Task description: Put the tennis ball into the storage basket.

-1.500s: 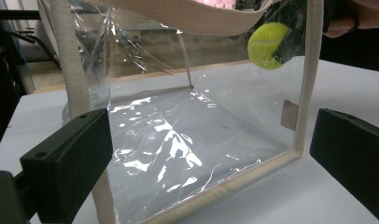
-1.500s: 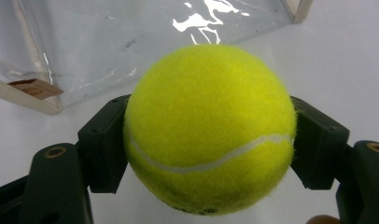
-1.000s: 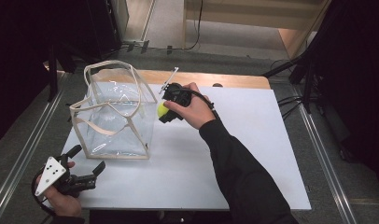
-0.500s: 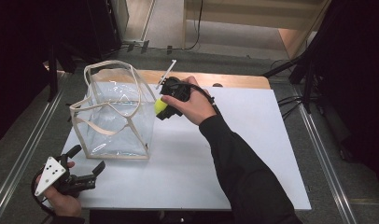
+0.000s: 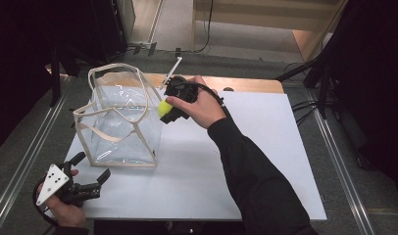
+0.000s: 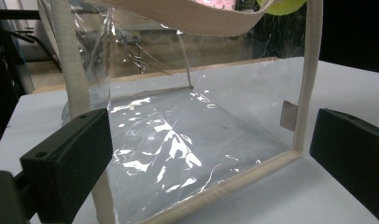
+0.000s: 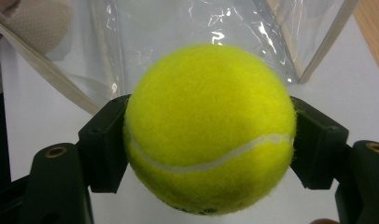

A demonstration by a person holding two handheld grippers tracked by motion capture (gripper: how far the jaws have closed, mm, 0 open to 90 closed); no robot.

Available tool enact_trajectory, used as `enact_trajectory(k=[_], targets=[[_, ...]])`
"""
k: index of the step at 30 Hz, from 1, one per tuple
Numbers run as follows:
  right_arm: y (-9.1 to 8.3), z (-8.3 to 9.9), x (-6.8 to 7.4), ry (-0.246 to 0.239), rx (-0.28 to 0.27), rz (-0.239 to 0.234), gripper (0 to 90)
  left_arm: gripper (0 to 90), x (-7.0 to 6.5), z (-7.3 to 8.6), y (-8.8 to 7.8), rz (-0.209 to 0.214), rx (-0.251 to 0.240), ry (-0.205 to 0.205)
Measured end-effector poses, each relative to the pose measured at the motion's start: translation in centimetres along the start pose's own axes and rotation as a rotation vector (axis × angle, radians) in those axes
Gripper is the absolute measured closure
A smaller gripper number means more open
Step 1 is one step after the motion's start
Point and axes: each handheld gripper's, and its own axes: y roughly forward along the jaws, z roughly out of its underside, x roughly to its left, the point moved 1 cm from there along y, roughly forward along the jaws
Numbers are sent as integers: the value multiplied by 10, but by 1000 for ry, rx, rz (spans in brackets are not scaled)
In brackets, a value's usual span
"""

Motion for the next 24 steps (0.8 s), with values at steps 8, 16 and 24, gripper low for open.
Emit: enact_trajectory(k=[8,16,24], targets=[[-13,-6,2,-16,-15,0,235,0,0,0,0,-1,-1,-3],[-24,-13,4,-17,-32,-8,236,0,0,0,0,-1,1,-2],[-31,-19,6,-29,-33,-10,236,0,0,0,0,0,0,-2]])
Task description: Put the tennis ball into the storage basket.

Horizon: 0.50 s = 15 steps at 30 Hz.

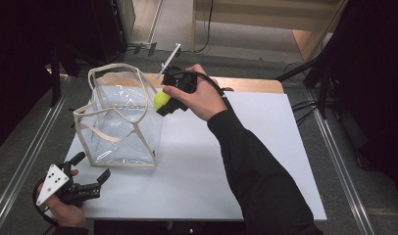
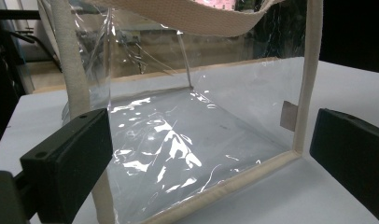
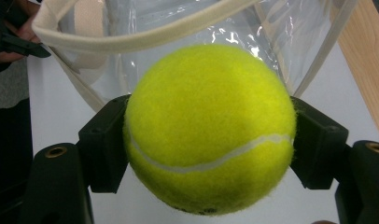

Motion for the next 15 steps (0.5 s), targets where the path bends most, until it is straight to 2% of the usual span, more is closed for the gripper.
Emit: enact_trajectory(k=[15], targets=[[-10,-17,5,-27,-18,-3,237,0,0,0,0,1,1,3]])
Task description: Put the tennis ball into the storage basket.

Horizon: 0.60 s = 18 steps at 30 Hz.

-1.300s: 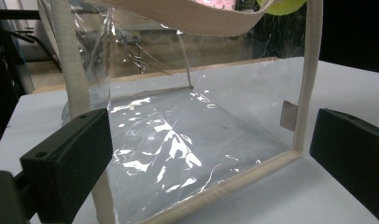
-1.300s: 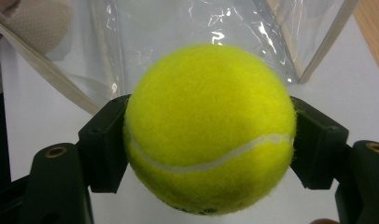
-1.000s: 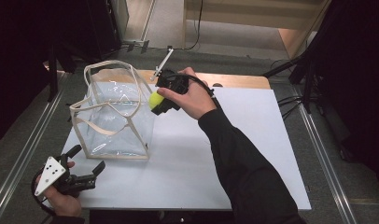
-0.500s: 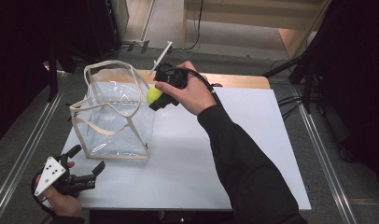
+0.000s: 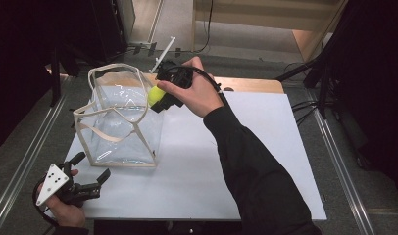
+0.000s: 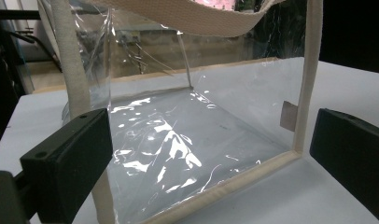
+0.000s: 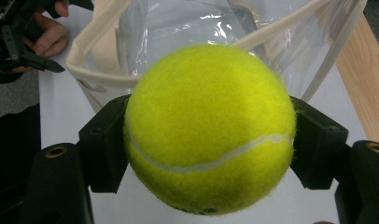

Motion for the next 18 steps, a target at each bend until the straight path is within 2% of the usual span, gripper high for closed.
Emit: enact_trajectory(k=[4,18], targets=[[-2,-7,3,-8,-18,-6,237,0,0,0,0,0,-1,-2],[-2,-22,5,-23,-20,-6,237,0,0,0,0,2,-1,-1]])
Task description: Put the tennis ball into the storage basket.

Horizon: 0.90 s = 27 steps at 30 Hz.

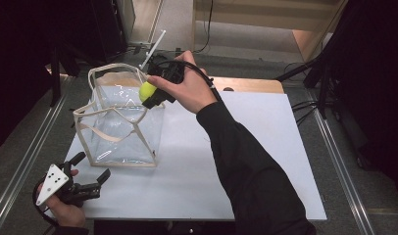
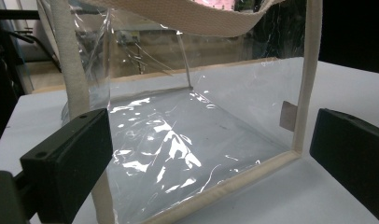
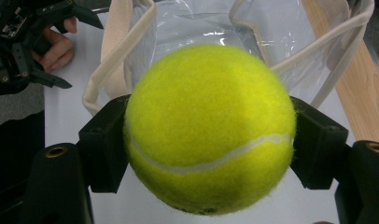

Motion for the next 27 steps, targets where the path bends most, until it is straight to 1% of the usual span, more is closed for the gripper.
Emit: enact_trajectory(k=[11,18,19,20,22,24,27], targets=[[2,-15,4,-15,-10,1,237,0,0,0,0,1,0,-1],[8,-24,8,-27,-7,-8,237,0,0,0,0,1,0,-1],[9,-25,8,-35,-10,-5,237,0,0,0,0,0,-1,-1],[11,-27,10,-31,-6,-13,237,0,0,0,0,0,-1,-1],[11,-28,10,-35,-6,-10,237,0,0,0,0,1,-1,-1],[14,-30,11,-40,-7,-19,237,0,0,0,0,1,-1,0],[17,-31,12,-42,-2,-19,237,0,0,0,0,1,-1,1]])
